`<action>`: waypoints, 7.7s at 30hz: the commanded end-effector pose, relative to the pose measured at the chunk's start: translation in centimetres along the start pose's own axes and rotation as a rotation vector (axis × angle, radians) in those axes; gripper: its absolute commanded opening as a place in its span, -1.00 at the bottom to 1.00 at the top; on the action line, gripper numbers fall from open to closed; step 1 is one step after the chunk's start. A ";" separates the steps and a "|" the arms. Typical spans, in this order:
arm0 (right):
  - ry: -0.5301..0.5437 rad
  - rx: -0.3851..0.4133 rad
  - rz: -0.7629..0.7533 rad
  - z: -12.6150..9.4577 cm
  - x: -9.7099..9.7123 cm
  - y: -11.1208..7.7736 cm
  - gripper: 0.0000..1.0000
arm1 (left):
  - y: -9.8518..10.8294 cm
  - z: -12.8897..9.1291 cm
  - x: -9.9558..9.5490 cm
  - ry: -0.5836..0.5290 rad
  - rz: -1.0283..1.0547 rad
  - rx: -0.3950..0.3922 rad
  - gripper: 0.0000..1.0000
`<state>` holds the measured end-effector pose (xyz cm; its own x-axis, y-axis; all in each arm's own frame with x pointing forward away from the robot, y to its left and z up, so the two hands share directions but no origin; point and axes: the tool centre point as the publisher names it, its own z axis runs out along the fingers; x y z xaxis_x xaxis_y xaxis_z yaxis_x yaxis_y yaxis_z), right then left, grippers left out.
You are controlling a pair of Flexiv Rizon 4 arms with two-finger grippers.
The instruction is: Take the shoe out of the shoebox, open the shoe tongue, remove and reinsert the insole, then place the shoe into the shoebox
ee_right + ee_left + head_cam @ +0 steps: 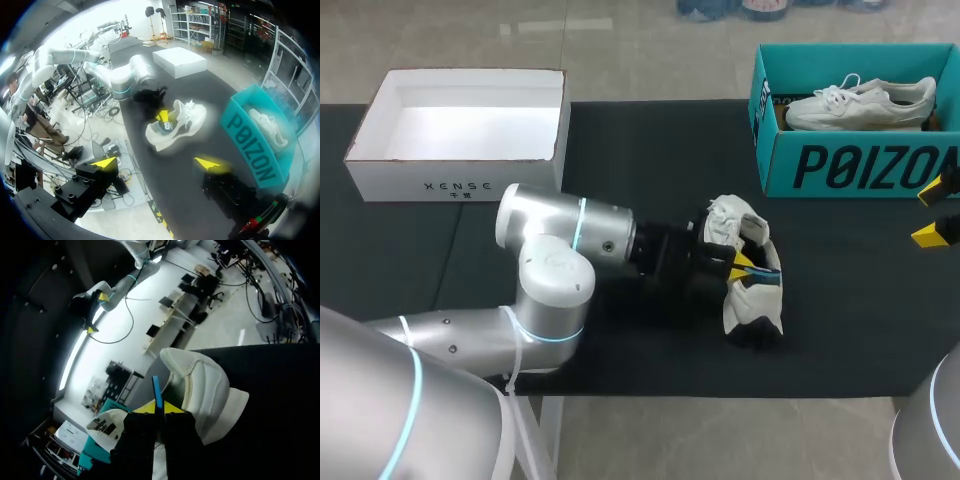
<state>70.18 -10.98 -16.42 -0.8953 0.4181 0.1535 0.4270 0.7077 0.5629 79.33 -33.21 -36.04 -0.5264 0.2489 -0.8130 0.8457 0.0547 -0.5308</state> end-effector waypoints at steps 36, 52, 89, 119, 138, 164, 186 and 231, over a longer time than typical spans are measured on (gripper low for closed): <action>-0.002 0.002 0.001 0.1 0.1 -0.1 1.00 | -3.8 -6.6 -2.8 0.538 0.061 -0.052 1.00; -0.002 0.002 0.001 0.1 0.1 -0.1 1.00 | -4.0 -7.3 -2.2 0.702 0.025 -0.098 1.00; -0.002 0.002 0.001 0.1 0.1 -0.1 1.00 | -3.3 -2.6 -2.5 1.029 0.133 -0.297 -1.00; -0.002 0.002 0.001 0.1 0.1 -0.1 1.00 | 1.3 2.2 3.7 1.145 0.041 -0.248 -1.00; -0.002 0.002 0.001 0.1 0.1 -0.1 1.00 | -0.5 1.0 2.2 1.178 0.074 -0.314 -1.00; -0.002 0.002 0.001 0.1 0.1 -0.1 1.00 | 1.1 1.9 4.4 1.216 0.061 -0.325 -1.00; -0.002 0.002 0.001 0.1 0.1 -0.1 1.00 | 3.1 1.4 -2.3 1.205 0.161 -0.499 -1.00; -0.002 0.002 0.001 0.1 0.1 -0.1 1.00 | -0.3 -3.1 -5.6 1.180 0.198 -0.660 1.00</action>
<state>70.16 -10.98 -16.43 -0.8953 0.4184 0.1530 0.4269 0.7077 0.5629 82.79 -32.42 -31.92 -0.2865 0.9581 0.0056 0.9574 0.2860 0.0395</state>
